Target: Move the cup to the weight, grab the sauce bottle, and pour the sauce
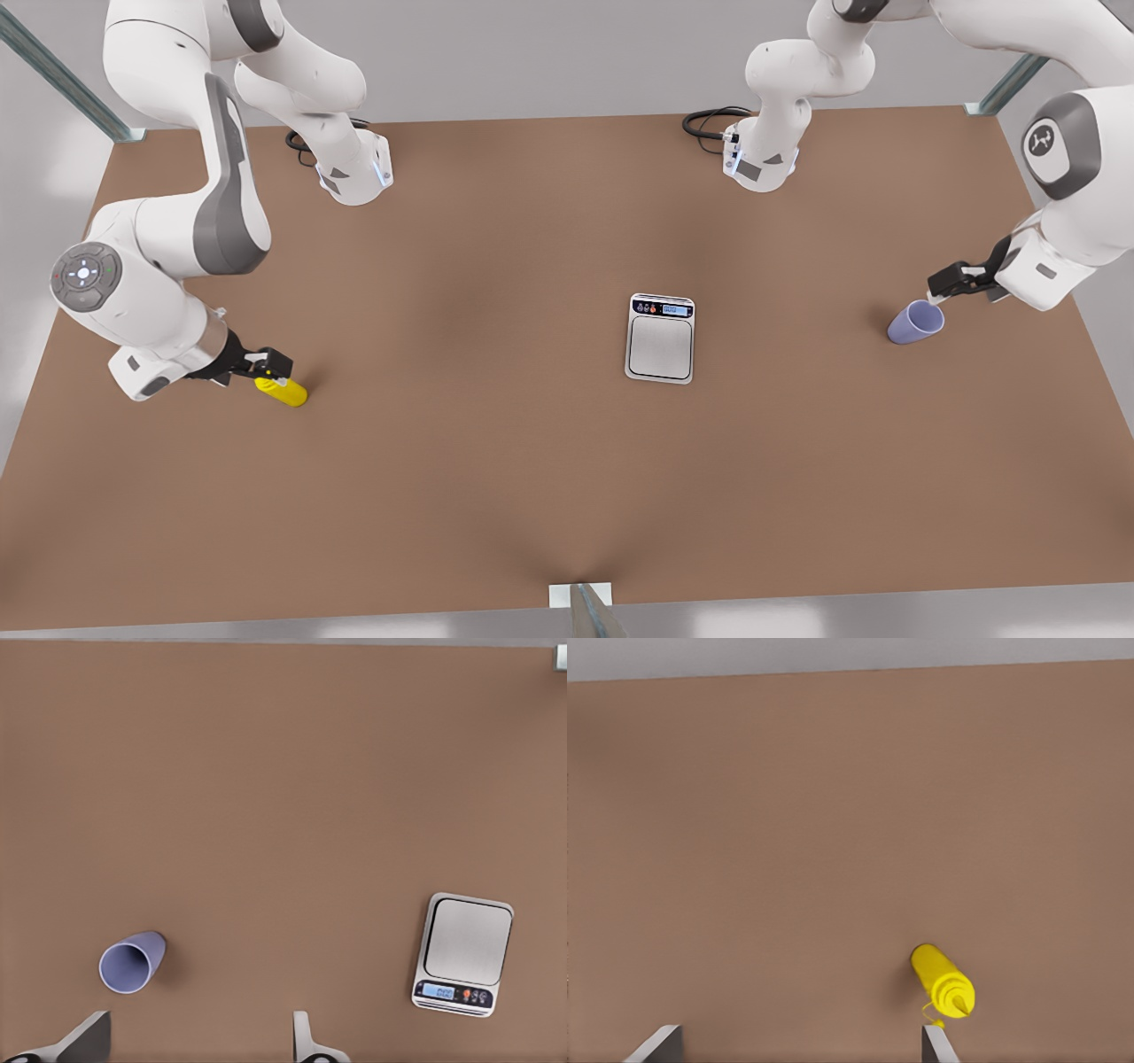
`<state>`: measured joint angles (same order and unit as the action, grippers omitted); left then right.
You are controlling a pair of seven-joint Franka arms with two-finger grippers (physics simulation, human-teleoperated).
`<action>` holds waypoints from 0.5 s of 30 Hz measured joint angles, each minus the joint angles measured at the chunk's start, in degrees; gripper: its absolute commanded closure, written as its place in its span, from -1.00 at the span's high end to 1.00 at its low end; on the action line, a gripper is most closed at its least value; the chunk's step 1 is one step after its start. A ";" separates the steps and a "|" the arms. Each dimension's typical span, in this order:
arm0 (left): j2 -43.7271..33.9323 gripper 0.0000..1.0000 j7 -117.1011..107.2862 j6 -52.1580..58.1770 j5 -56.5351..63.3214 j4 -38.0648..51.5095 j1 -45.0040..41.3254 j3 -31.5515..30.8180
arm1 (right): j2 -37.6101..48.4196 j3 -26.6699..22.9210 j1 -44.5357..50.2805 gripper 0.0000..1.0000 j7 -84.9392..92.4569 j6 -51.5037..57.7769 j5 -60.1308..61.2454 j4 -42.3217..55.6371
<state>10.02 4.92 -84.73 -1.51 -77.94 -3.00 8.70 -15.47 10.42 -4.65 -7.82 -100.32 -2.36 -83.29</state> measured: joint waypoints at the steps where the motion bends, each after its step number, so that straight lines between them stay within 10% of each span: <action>1: 0.08 1.00 0.00 0.00 0.03 -0.09 -0.01 0.00 | -0.10 -0.04 -0.11 1.00 -0.08 0.04 1.06 0.05; 8: 11.06 1.00 11.43 -8.41 2.10 -5.12 10.61 2.24 | -1.47 0.12 -2.03 1.00 0.72 8.75 16.69 1.64; 15: 4.75 1.00 11.34 -33.64 2.35 -30.54 11.70 5.61 | -11.03 -0.06 -19.08 1.00 74.14 14.58 40.79 5.94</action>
<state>14.77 16.26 -118.36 0.83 -108.48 8.71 14.31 -26.51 10.36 -23.73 66.31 -85.74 38.43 -77.35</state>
